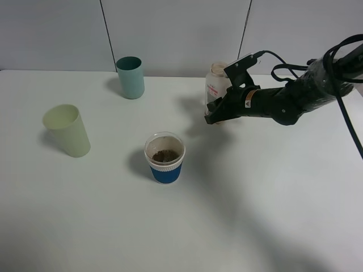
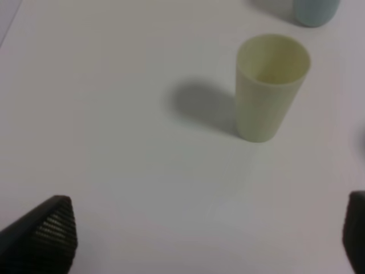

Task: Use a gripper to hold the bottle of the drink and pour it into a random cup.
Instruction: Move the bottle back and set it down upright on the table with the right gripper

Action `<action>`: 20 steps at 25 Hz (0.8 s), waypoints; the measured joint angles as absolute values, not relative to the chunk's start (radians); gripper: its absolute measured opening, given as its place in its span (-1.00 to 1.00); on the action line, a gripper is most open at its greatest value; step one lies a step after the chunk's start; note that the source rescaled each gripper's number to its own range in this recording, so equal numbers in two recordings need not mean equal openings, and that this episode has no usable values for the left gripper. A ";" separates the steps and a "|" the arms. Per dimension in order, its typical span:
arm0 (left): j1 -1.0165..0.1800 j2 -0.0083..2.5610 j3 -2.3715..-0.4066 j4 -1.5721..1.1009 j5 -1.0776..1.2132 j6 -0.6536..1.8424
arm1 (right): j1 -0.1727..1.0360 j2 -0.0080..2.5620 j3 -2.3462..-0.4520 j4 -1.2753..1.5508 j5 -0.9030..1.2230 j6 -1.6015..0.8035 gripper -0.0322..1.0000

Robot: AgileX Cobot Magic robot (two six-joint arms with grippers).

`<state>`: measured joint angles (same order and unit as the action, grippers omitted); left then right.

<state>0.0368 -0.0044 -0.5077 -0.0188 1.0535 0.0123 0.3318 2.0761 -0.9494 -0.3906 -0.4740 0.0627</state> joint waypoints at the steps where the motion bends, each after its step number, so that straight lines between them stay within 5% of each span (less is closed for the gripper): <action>1: 0.037 -0.004 -0.508 -0.019 1.053 0.012 | 0.332 2.076 -0.949 -0.391 -0.474 0.063 -0.93; 4: 0.037 -0.004 -0.508 -0.019 1.053 0.012 | 0.332 2.076 -0.949 -0.391 -0.468 0.062 -0.71; 11: 0.037 -0.004 -0.508 -0.019 1.053 0.012 | 0.332 2.085 -0.948 -0.392 -0.416 0.055 0.65; 14: 0.037 -0.004 -0.508 -0.019 1.053 0.012 | 0.332 2.085 -0.948 -0.392 -0.416 0.055 0.82; 20: 0.037 -0.004 -0.508 -0.019 1.053 0.012 | 0.332 2.072 -0.948 -0.392 -0.411 0.064 0.87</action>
<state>0.0368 -0.0044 -0.5077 -0.0188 1.0535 0.0123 0.3318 2.0724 -0.9475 -0.3917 -0.4111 0.0642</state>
